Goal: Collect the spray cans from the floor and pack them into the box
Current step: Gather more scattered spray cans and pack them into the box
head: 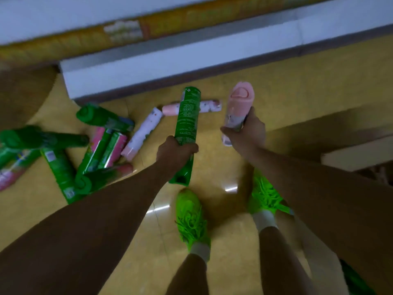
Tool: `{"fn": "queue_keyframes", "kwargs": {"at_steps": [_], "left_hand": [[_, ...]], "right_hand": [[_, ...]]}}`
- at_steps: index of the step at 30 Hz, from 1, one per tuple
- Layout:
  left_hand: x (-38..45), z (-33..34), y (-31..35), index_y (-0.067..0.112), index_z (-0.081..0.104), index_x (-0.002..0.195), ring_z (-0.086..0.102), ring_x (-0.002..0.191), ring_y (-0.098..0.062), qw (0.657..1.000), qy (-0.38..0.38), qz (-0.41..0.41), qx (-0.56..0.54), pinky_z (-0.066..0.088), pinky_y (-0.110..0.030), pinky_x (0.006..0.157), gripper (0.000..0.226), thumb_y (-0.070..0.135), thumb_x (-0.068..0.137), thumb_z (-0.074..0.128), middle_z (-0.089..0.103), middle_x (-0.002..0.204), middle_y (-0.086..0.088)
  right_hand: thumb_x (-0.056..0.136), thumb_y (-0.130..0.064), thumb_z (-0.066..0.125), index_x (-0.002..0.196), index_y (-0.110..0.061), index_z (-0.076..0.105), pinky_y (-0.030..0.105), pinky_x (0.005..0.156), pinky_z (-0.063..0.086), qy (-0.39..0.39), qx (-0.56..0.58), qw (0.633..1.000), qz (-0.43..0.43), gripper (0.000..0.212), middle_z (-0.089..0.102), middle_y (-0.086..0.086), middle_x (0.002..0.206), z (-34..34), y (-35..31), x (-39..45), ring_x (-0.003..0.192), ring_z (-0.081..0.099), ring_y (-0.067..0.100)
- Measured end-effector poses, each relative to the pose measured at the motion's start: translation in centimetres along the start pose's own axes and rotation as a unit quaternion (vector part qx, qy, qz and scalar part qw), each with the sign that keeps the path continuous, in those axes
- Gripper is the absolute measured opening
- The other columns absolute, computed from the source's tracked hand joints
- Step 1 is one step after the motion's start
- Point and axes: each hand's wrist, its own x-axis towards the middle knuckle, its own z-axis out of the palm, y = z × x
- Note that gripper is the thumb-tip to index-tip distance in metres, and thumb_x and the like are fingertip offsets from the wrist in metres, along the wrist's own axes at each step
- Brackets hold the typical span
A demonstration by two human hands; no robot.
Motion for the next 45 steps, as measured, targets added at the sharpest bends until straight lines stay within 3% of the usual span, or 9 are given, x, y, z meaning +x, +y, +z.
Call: {"fn": "queue_keyframes", "kwargs": {"at_steps": [7, 11, 14, 22, 28, 31, 36, 39, 45], "left_hand": [[-6.4, 2.3, 11.6, 0.019, 0.067, 0.100, 0.069, 0.083, -0.026, 0.989, -0.104, 0.070, 0.085, 0.055, -0.035, 0.070, 0.068, 0.053, 0.041, 0.073, 0.072, 0.095, -0.006], [-11.8, 6.0, 18.1, 0.019, 0.064, 0.108, 0.070, 0.084, -0.027, 0.972, -0.167, 0.101, 0.128, 0.054, -0.034, 0.068, 0.063, 0.042, 0.051, 0.076, 0.071, 0.098, -0.009], [-14.9, 9.9, 22.0, 0.017, 0.060, 0.111, 0.070, 0.083, -0.027, 0.959, -0.190, 0.121, 0.170, 0.056, -0.034, 0.068, 0.056, 0.037, 0.062, 0.079, 0.070, 0.098, -0.008], [-22.2, 23.2, 28.1, 0.011, 0.063, 0.110, 0.071, 0.077, -0.028, 0.919, -0.245, 0.176, 0.255, 0.055, -0.031, 0.060, 0.054, 0.033, 0.064, 0.081, 0.071, 0.095, -0.012], [-23.3, 32.1, 29.9, 0.007, 0.065, 0.113, 0.071, 0.082, -0.031, 0.889, -0.295, 0.186, 0.298, 0.060, -0.039, 0.067, 0.054, 0.030, 0.069, 0.085, 0.071, 0.098, -0.015], [-23.5, 36.0, 31.1, 0.007, 0.060, 0.121, 0.072, 0.080, -0.027, 0.881, -0.308, 0.185, 0.307, 0.055, -0.031, 0.057, 0.064, 0.031, 0.069, 0.087, 0.071, 0.100, -0.014], [-23.3, 41.5, 33.3, 0.008, 0.059, 0.121, 0.071, 0.081, -0.029, 0.850, -0.341, 0.191, 0.354, 0.061, -0.043, 0.066, 0.066, 0.029, 0.065, 0.087, 0.070, 0.100, -0.013], [-23.0, 44.3, 33.8, 0.009, 0.060, 0.112, 0.067, 0.076, -0.026, 0.829, -0.326, 0.212, 0.403, 0.057, -0.039, 0.069, 0.053, 0.023, 0.068, 0.085, 0.068, 0.094, -0.011], [-22.2, 49.7, 34.1, 0.011, 0.067, 0.110, 0.064, 0.085, -0.021, 0.774, -0.279, 0.303, 0.480, 0.055, -0.029, 0.070, 0.054, 0.020, 0.062, 0.088, 0.066, 0.103, -0.008]], "right_hand": [[0.074, -0.032, 0.081, 0.113, -0.018, 0.054, 0.039, 0.074, 0.054, 0.107, 0.132, 0.983, 0.076, 0.049, 0.069, 0.001, 0.099, -12.1, 1.2, -3.2, 0.090, 0.066, 0.024], [0.077, -0.035, 0.079, 0.121, -0.019, 0.051, 0.034, 0.076, 0.052, 0.149, 0.176, 0.966, 0.113, 0.054, 0.064, -0.005, 0.103, -19.4, 3.6, -5.7, 0.092, 0.063, 0.015], [0.073, -0.045, 0.076, 0.122, -0.026, 0.048, 0.045, 0.083, 0.057, 0.184, 0.211, 0.951, 0.133, 0.059, 0.065, -0.006, 0.107, -24.6, 6.1, -7.0, 0.097, 0.064, 0.017], [0.070, -0.021, 0.086, 0.119, -0.017, 0.060, 0.030, 0.081, 0.051, 0.274, 0.217, 0.917, 0.194, 0.056, 0.065, -0.005, 0.101, -35.5, 16.3, -11.8, 0.096, 0.061, 0.014], [0.071, -0.013, 0.084, 0.132, -0.022, 0.057, 0.031, 0.089, 0.055, 0.280, 0.288, 0.890, 0.215, 0.067, 0.067, -0.004, 0.113, -34.6, 23.8, -12.7, 0.103, 0.063, 0.012], [0.070, -0.011, 0.084, 0.136, -0.021, 0.055, 0.013, 0.081, 0.048, 0.263, 0.310, 0.884, 0.233, 0.073, 0.065, -0.005, 0.116, -33.0, 26.8, -12.5, 0.108, 0.060, 0.010], [0.070, -0.012, 0.086, 0.127, -0.024, 0.056, 0.023, 0.088, 0.044, 0.241, 0.324, 0.882, 0.244, 0.065, 0.062, -0.008, 0.112, -30.2, 30.4, -11.9, 0.106, 0.058, 0.010], [0.071, -0.018, 0.087, 0.127, -0.023, 0.059, 0.017, 0.087, 0.040, 0.192, 0.300, 0.903, 0.239, 0.063, 0.063, -0.011, 0.111, -28.8, 32.0, -11.1, 0.103, 0.055, 0.004], [0.069, -0.030, 0.085, 0.109, -0.024, 0.056, 0.038, 0.081, 0.054, 0.106, 0.182, 0.959, 0.189, 0.050, 0.069, -0.003, 0.102, -27.1, 34.2, -9.6, 0.094, 0.065, 0.019]]}}
